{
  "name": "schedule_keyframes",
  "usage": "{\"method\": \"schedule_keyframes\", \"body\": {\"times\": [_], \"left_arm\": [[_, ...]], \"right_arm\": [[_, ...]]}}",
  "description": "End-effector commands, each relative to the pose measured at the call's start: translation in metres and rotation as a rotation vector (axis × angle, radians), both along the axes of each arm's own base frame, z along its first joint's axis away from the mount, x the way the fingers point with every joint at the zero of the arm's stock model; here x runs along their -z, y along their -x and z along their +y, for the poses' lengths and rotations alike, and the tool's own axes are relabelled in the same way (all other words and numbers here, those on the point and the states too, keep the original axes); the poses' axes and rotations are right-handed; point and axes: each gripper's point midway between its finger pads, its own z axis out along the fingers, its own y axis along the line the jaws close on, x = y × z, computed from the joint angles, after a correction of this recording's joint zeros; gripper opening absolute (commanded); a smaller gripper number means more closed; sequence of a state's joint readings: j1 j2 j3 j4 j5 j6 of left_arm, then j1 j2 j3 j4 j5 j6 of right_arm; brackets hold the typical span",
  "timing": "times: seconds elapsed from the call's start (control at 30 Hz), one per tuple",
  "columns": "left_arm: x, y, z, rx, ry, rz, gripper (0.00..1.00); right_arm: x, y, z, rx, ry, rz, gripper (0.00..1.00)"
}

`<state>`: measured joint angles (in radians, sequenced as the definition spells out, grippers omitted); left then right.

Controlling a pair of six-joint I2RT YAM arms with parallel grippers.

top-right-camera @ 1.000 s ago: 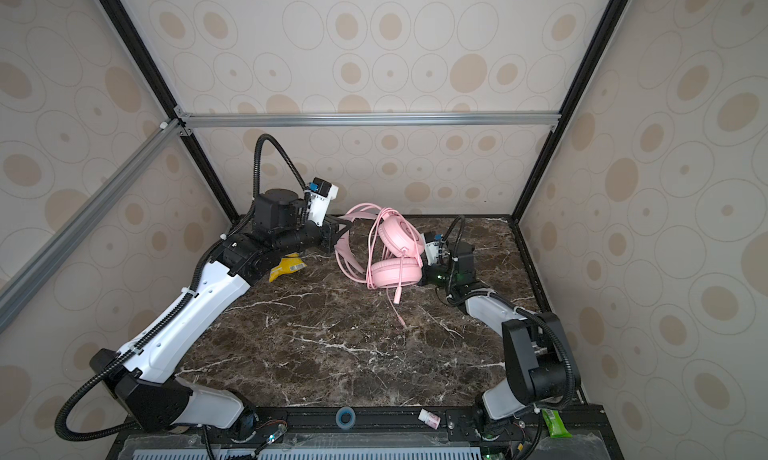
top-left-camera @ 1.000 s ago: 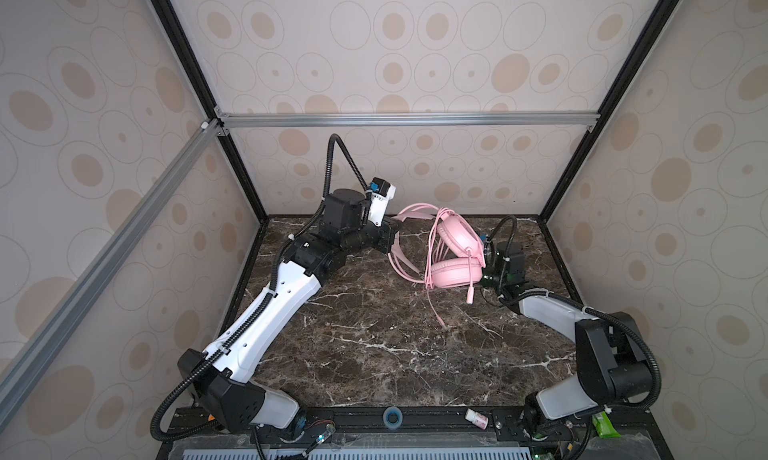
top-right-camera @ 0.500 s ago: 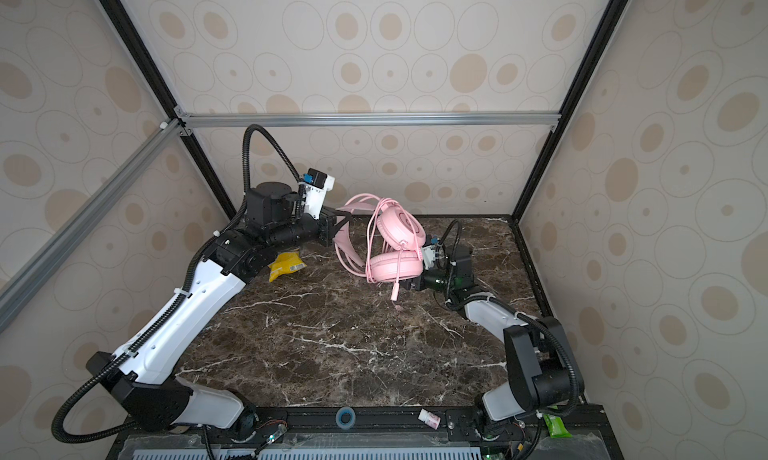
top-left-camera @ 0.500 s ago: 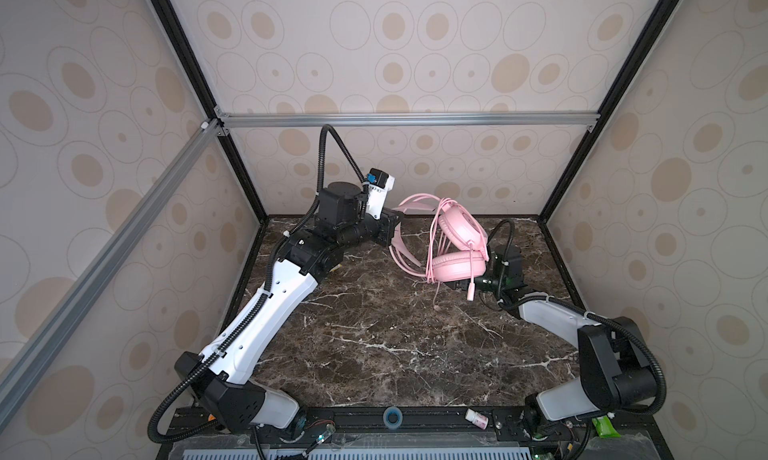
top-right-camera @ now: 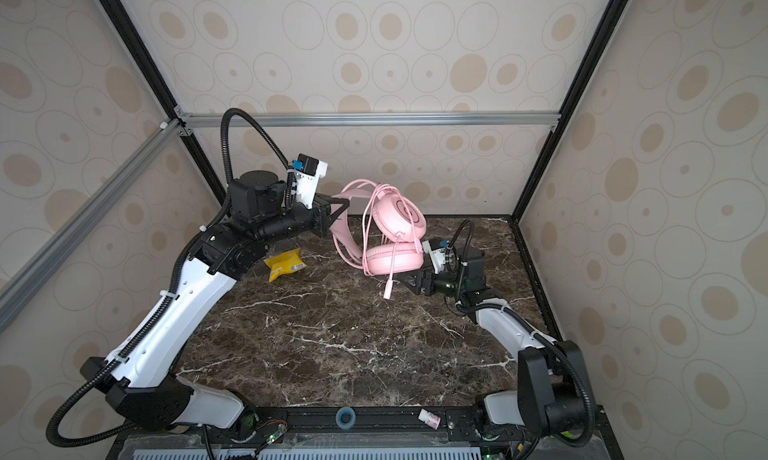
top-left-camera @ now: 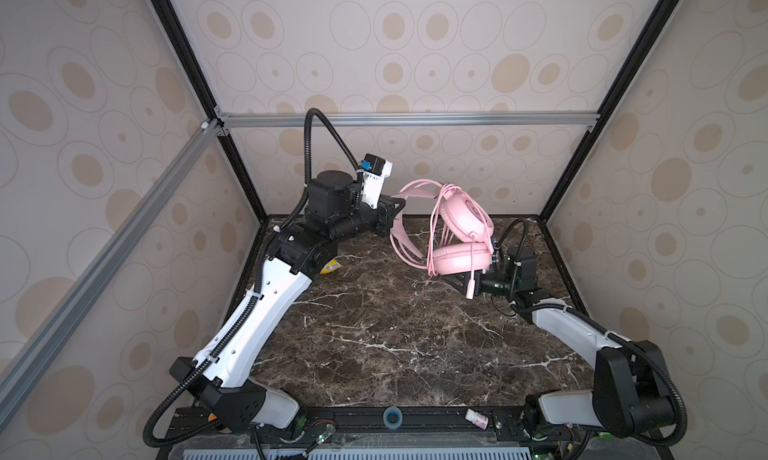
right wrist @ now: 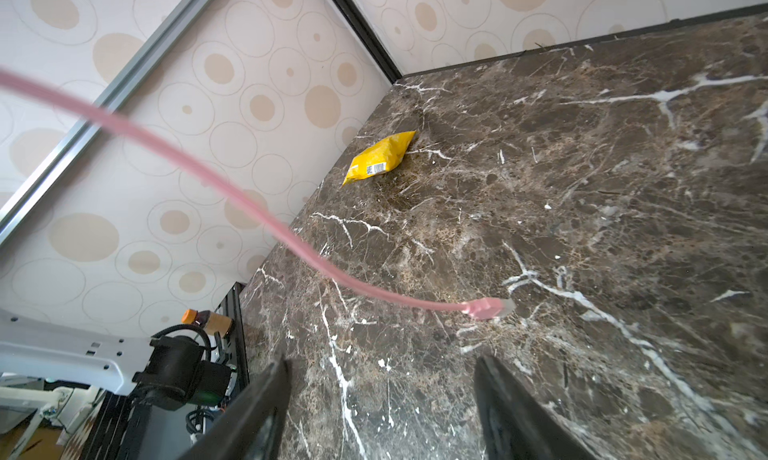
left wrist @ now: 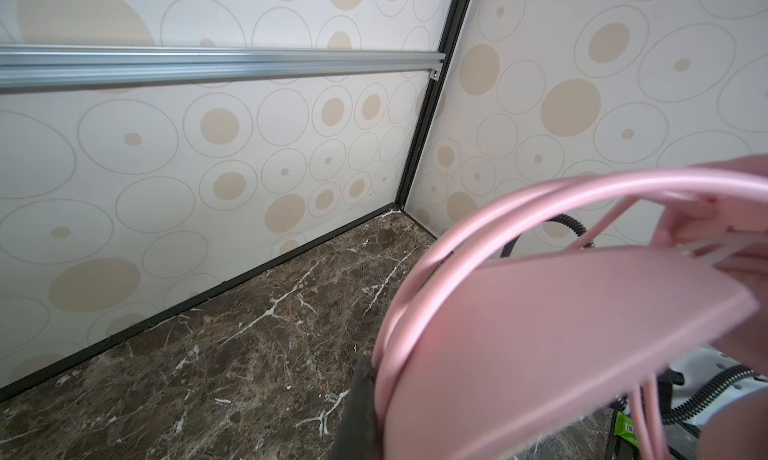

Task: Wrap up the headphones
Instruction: 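Lower the right gripper to grasp the remaining cable end below the headphones, then pull the pink cable end taut with the right gripper, drawing it nearer the robot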

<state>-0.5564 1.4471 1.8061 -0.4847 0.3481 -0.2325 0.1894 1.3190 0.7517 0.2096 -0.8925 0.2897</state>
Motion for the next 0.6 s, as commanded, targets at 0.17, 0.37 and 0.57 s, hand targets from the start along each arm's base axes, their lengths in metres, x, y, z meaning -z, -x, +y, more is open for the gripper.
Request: {"method": "schedule_keyframes", "body": {"times": [0.17, 0.37, 0.57], "left_arm": [[-0.065, 0.007, -0.008, 0.062, 0.151, -0.068, 0.00], [-0.075, 0.011, -0.009, 0.078, 0.190, -0.079, 0.00], [-0.081, 0.015, -0.007, 0.078, 0.199, -0.088, 0.00]], "right_arm": [[-0.038, 0.010, 0.002, -0.027, 0.039, -0.146, 0.73], [-0.049, -0.010, 0.000, 0.018, 0.071, -0.185, 0.72], [-0.050, -0.013, 0.007, -0.003, 0.068, -0.193, 0.68]]}}
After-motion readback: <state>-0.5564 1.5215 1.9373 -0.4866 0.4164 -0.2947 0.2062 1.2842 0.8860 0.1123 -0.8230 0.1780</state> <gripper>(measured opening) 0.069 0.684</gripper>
